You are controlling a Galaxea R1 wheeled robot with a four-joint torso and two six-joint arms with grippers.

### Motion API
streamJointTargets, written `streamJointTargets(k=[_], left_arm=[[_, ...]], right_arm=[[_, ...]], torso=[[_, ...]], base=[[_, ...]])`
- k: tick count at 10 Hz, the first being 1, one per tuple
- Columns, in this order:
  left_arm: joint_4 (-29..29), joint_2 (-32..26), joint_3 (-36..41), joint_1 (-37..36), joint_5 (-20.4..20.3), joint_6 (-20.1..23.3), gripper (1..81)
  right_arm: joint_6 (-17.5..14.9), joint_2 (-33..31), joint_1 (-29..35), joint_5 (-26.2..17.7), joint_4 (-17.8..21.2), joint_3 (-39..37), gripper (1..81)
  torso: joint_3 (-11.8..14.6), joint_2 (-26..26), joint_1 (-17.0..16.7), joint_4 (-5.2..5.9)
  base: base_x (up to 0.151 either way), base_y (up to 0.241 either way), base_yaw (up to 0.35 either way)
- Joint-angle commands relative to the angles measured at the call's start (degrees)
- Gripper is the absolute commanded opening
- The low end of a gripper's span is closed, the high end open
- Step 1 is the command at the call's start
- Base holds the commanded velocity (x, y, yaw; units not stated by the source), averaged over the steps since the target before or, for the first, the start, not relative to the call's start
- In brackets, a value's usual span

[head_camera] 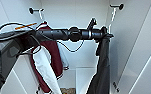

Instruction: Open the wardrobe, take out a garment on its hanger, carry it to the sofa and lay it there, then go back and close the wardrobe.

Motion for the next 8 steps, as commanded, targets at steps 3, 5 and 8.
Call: streamJointTargets(k=[3,5,8], left_arm=[[2.03,-1.32,1.05,-8.21,-2.42,0.82,1.0],[3.35,-1.77,1.49,-7.51,-2.6,0.73,1.0],[3.7,-2.3,2.19,-6.1,-2.69,0.73,1.0]], right_arm=[[-1.9,-0.28,-1.59,2.91,-2.82,1.29,81.1],[-2.0,-0.91,-2.48,7.89,-4.07,1.29,81.1],[-1.91,-1.52,-2.21,7.28,-4.16,1.29,81.1]], torso=[[0.0,0.0,-0.02,0.0],[0.0,0.0,-0.02,0.0],[0.0,0.0,-0.02,0.0]], base=[[-0.104,0.0,0.0],[-0.104,0.0,0.0],[-0.107,0.0,0.0]])
